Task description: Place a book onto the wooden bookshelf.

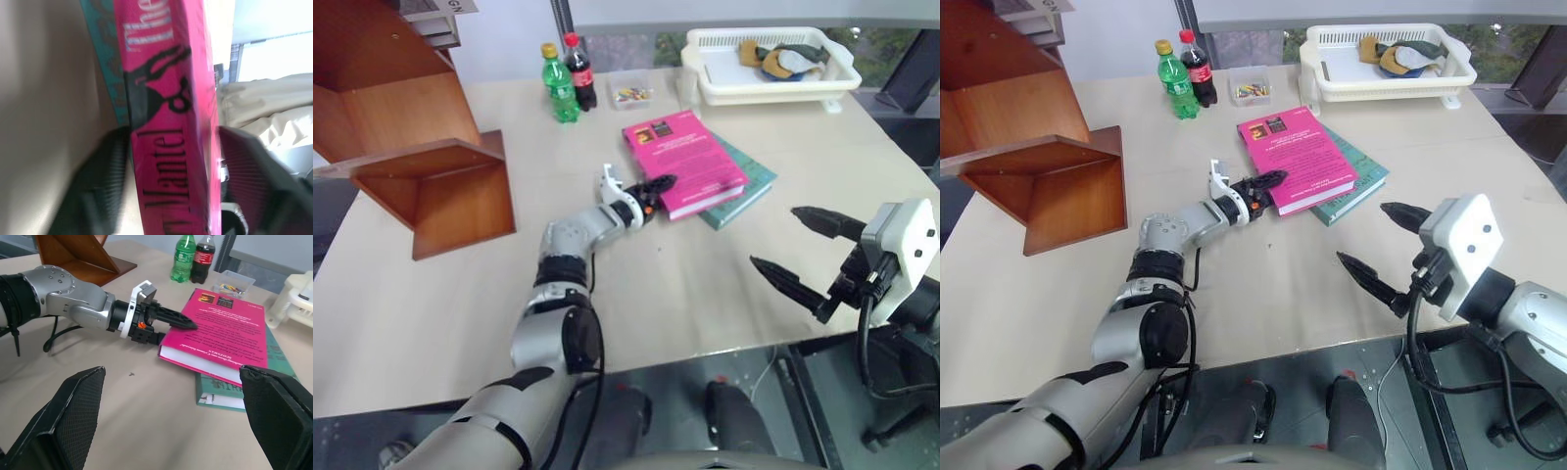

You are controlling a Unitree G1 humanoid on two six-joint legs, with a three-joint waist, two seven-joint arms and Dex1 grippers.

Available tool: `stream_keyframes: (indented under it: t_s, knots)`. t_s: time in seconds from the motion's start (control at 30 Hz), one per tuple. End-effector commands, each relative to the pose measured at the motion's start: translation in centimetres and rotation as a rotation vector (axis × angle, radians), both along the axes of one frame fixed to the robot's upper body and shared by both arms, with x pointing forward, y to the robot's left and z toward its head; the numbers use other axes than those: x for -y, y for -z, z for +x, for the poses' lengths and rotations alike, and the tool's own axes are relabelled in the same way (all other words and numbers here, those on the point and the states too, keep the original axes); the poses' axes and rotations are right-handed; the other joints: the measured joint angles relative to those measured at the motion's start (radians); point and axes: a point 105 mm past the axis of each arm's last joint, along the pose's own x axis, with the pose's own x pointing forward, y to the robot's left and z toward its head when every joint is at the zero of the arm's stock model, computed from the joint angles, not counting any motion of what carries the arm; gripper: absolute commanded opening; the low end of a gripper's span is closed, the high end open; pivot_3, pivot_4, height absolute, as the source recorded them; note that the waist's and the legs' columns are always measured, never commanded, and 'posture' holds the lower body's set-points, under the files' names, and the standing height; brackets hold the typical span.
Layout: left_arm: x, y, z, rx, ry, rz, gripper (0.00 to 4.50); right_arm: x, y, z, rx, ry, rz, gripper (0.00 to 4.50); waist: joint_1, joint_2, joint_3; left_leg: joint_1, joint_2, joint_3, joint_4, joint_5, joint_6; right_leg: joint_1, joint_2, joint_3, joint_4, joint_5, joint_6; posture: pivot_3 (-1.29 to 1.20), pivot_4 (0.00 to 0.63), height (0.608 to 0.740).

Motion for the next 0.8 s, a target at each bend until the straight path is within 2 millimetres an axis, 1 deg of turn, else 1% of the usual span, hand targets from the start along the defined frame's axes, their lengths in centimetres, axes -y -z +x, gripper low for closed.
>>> stream_keyframes:
  t_s: [0.03,0.07,0.2,0.27,0.37,0.43,0.5,0.53,0.63,0.67,0.73,0.77,0.8]
  knots:
    - [-0.4,-0.7,0.3,0.000,-0.007,-0.029,1.04,-0.2,-0.9,-0.4,0.059,-0.001,-0.011,4.50,0.000,0.000,0.000,0.000,0.000,0.000,0.000,0.000,0.000,0.000,0.000,0.000,0.000,0.000,0.000,0.00,0.150,0.740]
    - [-0.5,-0.8,0.3,-0.003,-0.007,-0.034,0.86,-0.2,-0.9,-0.3,0.059,-0.001,-0.011,4.50,0.000,0.000,0.000,0.000,0.000,0.000,0.000,0.000,0.000,0.000,0.000,0.000,0.000,0.000,0.000,0.00,0.150,0.740]
    - [-1.8,-1.4,-0.3,-0.003,0.004,-0.062,0.85,-0.3,-0.9,-0.1,0.060,-0.006,-0.012,4.50,-0.001,0.000,0.000,0.000,0.000,0.000,0.000,0.000,0.000,0.000,0.000,0.000,0.000,0.000,0.000,0.00,0.150,0.740]
    - [-2.5,-2.0,-1.0,0.015,0.018,-0.065,0.85,-0.3,-0.9,0.0,0.060,-0.011,-0.011,4.50,-0.005,0.000,0.000,0.000,0.000,0.000,0.000,0.000,0.000,0.000,0.000,0.000,0.000,0.000,0.000,0.00,0.150,0.740]
    - [-4.1,-4.0,-3.1,0.120,0.043,-0.019,0.85,-0.6,-0.9,0.2,0.062,-0.028,-0.002,4.50,-0.009,0.000,0.000,0.000,0.001,0.001,0.000,0.000,0.000,-0.002,0.001,0.002,0.001,0.000,0.000,0.00,0.150,0.740]
    - [-5.0,-5.5,-4.7,0.240,0.049,0.083,0.85,-0.7,-0.9,0.3,0.062,-0.042,0.002,4.50,-0.007,0.000,0.000,-0.002,0.001,0.001,0.000,0.000,0.000,-0.004,0.001,0.003,0.002,0.000,0.000,0.00,0.150,0.740]
    - [-5.6,-6.9,-6.2,0.382,0.053,0.255,0.85,-0.8,-0.9,0.4,0.061,-0.057,0.005,4.50,-0.007,-0.001,0.000,-0.003,0.001,0.001,0.000,0.000,0.000,-0.006,0.001,0.003,0.003,0.000,0.000,0.00,0.150,0.740]
    - [-6.1,-8.0,-7.0,0.524,0.038,0.429,0.85,-0.9,-0.9,0.6,0.061,-0.068,0.010,4.50,-0.006,-0.001,0.000,-0.004,0.001,0.002,0.000,0.000,0.000,-0.006,0.001,0.004,0.003,0.000,0.000,0.00,0.150,0.740]
    - [-6.4,-10.3,-9.5,0.926,0.089,0.859,0.85,-1.3,-0.9,0.9,0.062,-0.103,0.023,4.50,-0.009,-0.001,0.000,-0.003,0.001,0.005,-0.003,0.000,-0.001,-0.007,0.002,0.006,0.003,0.000,-0.001,0.00,0.150,0.740]
    - [-6.7,-11.6,-10.2,1.071,0.085,0.971,0.85,-1.5,-0.9,1.1,0.062,-0.124,0.028,4.50,-0.004,0.001,-0.001,-0.001,0.001,0.007,-0.004,0.000,-0.001,-0.007,0.002,0.007,0.002,0.000,-0.001,0.00,0.150,0.740]
    - [-7.0,-13.4,-11.1,1.289,0.090,1.141,0.85,-1.8,-0.8,1.5,0.063,-0.153,0.033,4.50,0.003,0.001,0.000,-0.001,0.001,0.009,-0.005,0.000,0.000,-0.006,0.001,0.007,0.001,0.001,-0.001,0.00,0.150,0.740]
    - [-7.4,-14.7,-11.5,1.430,0.085,1.274,0.85,-2.0,-0.9,1.9,0.067,-0.173,0.035,4.50,0.003,0.000,0.000,-0.002,0.001,0.010,-0.005,0.000,0.000,-0.006,0.001,0.006,0.000,0.001,-0.001,0.00,0.150,0.740]
    - [-7.8,-15.3,-11.7,1.516,0.100,1.388,0.85,-2.2,-1.0,2.1,0.071,-0.189,0.037,4.50,0.000,0.000,0.000,-0.002,0.001,0.010,-0.005,0.000,0.000,-0.006,0.001,0.005,0.000,0.001,-0.002,0.00,0.150,0.740]
